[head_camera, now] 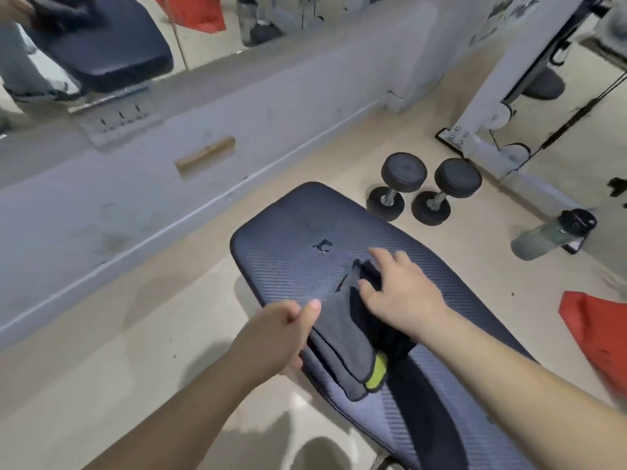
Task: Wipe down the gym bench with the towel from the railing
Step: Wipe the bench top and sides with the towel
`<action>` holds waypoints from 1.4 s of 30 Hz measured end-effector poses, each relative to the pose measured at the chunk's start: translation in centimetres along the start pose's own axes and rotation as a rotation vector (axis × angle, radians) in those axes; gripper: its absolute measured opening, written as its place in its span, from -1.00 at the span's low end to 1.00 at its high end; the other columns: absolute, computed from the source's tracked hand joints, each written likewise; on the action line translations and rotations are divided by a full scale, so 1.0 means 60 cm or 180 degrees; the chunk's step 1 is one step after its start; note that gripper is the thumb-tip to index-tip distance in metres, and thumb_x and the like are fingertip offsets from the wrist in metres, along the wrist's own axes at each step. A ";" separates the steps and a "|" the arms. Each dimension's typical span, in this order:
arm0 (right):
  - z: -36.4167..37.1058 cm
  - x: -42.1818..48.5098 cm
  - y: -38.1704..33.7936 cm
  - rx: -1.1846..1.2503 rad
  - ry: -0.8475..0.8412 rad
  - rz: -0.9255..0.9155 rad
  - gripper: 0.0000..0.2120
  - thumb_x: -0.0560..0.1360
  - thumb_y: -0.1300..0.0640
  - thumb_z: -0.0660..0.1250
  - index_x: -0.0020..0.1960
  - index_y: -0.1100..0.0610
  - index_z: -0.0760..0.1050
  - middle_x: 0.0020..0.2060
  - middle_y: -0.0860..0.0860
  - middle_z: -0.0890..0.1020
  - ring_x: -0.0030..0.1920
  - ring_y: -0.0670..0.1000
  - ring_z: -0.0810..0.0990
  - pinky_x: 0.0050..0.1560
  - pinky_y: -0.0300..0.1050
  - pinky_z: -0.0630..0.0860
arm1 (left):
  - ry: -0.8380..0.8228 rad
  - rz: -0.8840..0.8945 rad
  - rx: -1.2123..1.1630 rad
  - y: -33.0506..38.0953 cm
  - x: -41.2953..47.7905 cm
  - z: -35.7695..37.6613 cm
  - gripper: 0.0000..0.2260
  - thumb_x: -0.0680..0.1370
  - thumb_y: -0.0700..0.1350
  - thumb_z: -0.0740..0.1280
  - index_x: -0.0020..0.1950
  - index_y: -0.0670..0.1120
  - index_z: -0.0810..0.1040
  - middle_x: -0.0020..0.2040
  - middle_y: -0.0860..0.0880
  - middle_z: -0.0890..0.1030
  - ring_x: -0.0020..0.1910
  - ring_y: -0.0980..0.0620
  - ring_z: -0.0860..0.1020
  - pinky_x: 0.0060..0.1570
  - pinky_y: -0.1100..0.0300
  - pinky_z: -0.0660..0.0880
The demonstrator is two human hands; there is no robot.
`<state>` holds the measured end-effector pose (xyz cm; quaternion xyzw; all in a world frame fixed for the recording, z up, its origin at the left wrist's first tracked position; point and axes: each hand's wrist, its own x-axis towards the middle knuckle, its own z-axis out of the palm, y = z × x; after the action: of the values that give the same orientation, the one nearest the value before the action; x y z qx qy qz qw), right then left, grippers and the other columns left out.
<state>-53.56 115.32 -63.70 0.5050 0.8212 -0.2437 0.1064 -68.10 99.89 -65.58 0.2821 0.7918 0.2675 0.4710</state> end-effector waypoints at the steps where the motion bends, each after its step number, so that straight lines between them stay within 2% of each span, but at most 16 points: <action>1: 0.029 0.003 0.007 -0.0299 0.0240 -0.0176 -0.46 0.59 -0.12 0.25 0.53 -0.04 0.28 0.32 0.08 0.43 0.35 0.19 0.44 0.24 0.10 0.51 | 0.0399 0.0232 0.0528 -0.027 0.025 0.010 -0.66 0.58 0.22 0.24 -0.14 -0.04 0.51 -0.26 -0.01 0.66 -0.28 -0.02 0.64 -0.16 0.03 0.59; 3: 0.097 -0.006 0.020 -0.0605 0.0593 -0.0660 -0.51 0.57 -0.15 0.23 0.46 -0.02 0.39 0.21 0.08 0.46 0.23 0.20 0.47 0.12 0.11 0.54 | 0.0921 0.0607 0.1051 -0.068 0.064 0.026 -0.78 0.55 0.14 0.26 -0.17 0.03 0.44 -0.31 0.06 0.57 -0.25 0.04 0.55 -0.16 0.05 0.49; 5: 0.153 -0.018 0.038 -0.0720 0.0909 -0.1049 -0.55 0.57 -0.15 0.19 0.36 0.04 0.50 0.14 0.08 0.53 0.15 0.20 0.50 0.10 0.15 0.54 | 0.1286 0.0997 0.1251 -0.093 0.081 0.048 -0.83 0.54 0.08 0.27 -0.16 0.05 0.39 -0.33 0.08 0.52 -0.27 0.06 0.51 -0.22 0.08 0.39; 8: 0.165 -0.024 0.059 -0.0663 0.1124 -0.1207 -0.45 0.58 -0.21 0.15 0.44 0.07 0.47 0.26 0.03 0.58 0.30 0.14 0.51 0.25 0.11 0.52 | 0.1771 0.1483 0.1255 -0.118 0.089 0.071 -0.85 0.54 0.06 0.29 -0.15 0.05 0.38 -0.36 0.10 0.48 -0.29 0.04 0.50 -0.24 0.07 0.42; 11: 0.154 -0.051 0.064 -0.0775 0.0964 -0.1146 -0.34 0.55 -0.36 0.07 0.47 0.02 0.41 0.36 -0.02 0.51 0.42 0.09 0.43 0.35 0.06 0.46 | 0.1630 0.1529 0.1103 -0.135 0.084 0.070 -0.90 0.56 0.02 0.29 -0.14 0.08 0.42 -0.29 0.10 0.51 -0.24 0.07 0.52 -0.15 0.05 0.50; 13: 0.156 -0.076 0.050 -0.0930 0.0711 -0.1035 -0.25 0.53 -0.44 -0.02 0.53 0.02 0.32 0.47 0.06 0.40 0.51 0.15 0.31 0.46 0.10 0.34 | 0.1467 0.1578 0.0935 -0.143 0.068 0.064 -0.95 0.56 -0.04 0.29 -0.08 0.11 0.46 -0.17 0.12 0.52 -0.20 0.14 0.50 -0.05 0.04 0.53; 15: 0.169 -0.100 0.042 -0.1059 0.0368 -0.0891 -0.13 0.53 -0.49 -0.07 0.65 0.03 0.09 0.64 0.14 0.15 0.63 0.21 0.08 0.58 0.17 0.14 | 0.1374 0.1661 0.0949 -0.155 0.046 0.065 -0.91 0.55 -0.05 0.33 0.04 0.09 0.51 -0.05 0.13 0.49 -0.13 0.14 0.51 0.03 0.04 0.54; 18: 0.195 -0.107 0.041 -0.1246 0.0211 -0.0772 -0.13 0.57 -0.45 -0.14 0.69 0.05 -0.19 0.68 0.17 -0.12 0.66 0.24 -0.15 0.62 0.21 -0.07 | 0.1374 0.1681 0.1471 -0.160 0.024 0.065 -0.74 0.54 0.06 0.32 0.21 0.07 0.52 0.12 0.08 0.45 0.13 0.03 0.51 0.12 0.04 0.52; 20: 0.211 -0.104 0.040 -0.1289 0.0291 -0.0729 -0.16 0.56 -0.40 -0.26 0.68 0.06 -0.24 0.68 0.18 -0.16 0.66 0.26 -0.19 0.62 0.22 -0.12 | 0.1416 0.1610 0.1855 -0.156 0.018 0.055 -0.64 0.55 0.10 0.29 0.32 0.03 0.51 0.32 0.04 0.44 0.34 -0.04 0.43 0.27 0.00 0.48; 22: 0.221 -0.102 0.036 -0.1247 0.0338 -0.0623 -0.20 0.60 -0.37 -0.23 0.68 0.05 -0.26 0.67 0.17 -0.20 0.65 0.25 -0.24 0.62 0.23 -0.17 | 0.1315 0.1542 0.1997 -0.160 0.017 0.048 -0.57 0.59 0.11 0.26 0.42 -0.02 0.47 0.54 -0.01 0.33 0.53 -0.06 0.27 0.44 -0.01 0.35; 25: 0.226 -0.096 0.032 -0.1152 0.0261 -0.0535 -0.23 0.63 -0.38 -0.19 0.68 0.02 -0.29 0.66 0.14 -0.25 0.65 0.22 -0.30 0.62 0.21 -0.23 | 0.1116 0.1599 0.2013 -0.172 0.023 0.039 -0.53 0.63 0.14 0.22 0.51 0.00 0.40 0.64 -0.02 0.20 0.63 -0.03 0.10 0.55 0.05 0.19; 29: 0.216 -0.074 0.027 -0.1061 0.0223 -0.0465 -0.23 0.62 -0.39 -0.20 0.68 -0.03 -0.29 0.66 0.10 -0.27 0.65 0.18 -0.32 0.62 0.18 -0.25 | 0.1167 0.1698 0.1702 -0.182 0.047 0.019 -0.60 0.63 0.16 0.23 0.46 0.13 0.46 0.65 -0.05 0.16 0.65 0.01 0.06 0.56 0.10 0.14; 32: 0.195 -0.025 0.018 -0.1011 0.0280 -0.0390 -0.22 0.61 -0.41 -0.19 0.68 -0.04 -0.26 0.67 0.09 -0.25 0.65 0.17 -0.30 0.63 0.18 -0.24 | 0.1270 0.1767 0.1517 -0.185 0.065 0.012 -0.66 0.61 0.17 0.27 0.36 0.15 0.52 0.58 0.01 0.31 0.61 0.06 0.18 0.48 0.13 0.28; 36: 0.159 0.082 0.003 -0.0913 0.0419 -0.0165 -0.20 0.59 -0.44 -0.15 0.69 -0.07 -0.22 0.68 0.09 -0.20 0.66 0.19 -0.24 0.62 0.20 -0.20 | 0.1717 0.1802 0.1597 -0.177 0.084 0.008 -0.54 0.55 0.29 0.26 0.36 0.11 0.53 0.28 0.14 0.49 0.31 0.06 0.47 0.26 0.15 0.44; 38: 0.148 0.131 -0.010 -0.0879 0.0477 -0.0017 -0.20 0.58 -0.45 -0.15 0.69 -0.09 -0.21 0.68 0.09 -0.20 0.66 0.20 -0.23 0.62 0.21 -0.19 | 0.1792 0.1821 0.1670 -0.171 0.090 0.006 -0.55 0.51 0.32 0.27 0.29 0.11 0.56 0.15 0.18 0.48 0.21 0.08 0.47 0.17 0.18 0.45; 42: 0.136 0.187 -0.039 -0.0849 0.0569 0.0062 -0.23 0.59 -0.43 -0.16 0.68 -0.11 -0.22 0.68 0.09 -0.20 0.66 0.22 -0.24 0.61 0.24 -0.20 | 0.1791 0.1734 0.1612 -0.163 0.085 0.008 -0.56 0.53 0.30 0.27 0.33 0.13 0.54 0.30 0.20 0.44 0.35 0.12 0.39 0.21 0.20 0.45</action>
<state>-61.44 119.01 -74.76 0.5139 0.8475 -0.0855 0.1014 -71.58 96.67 -75.57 0.5023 0.8263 0.2458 0.0669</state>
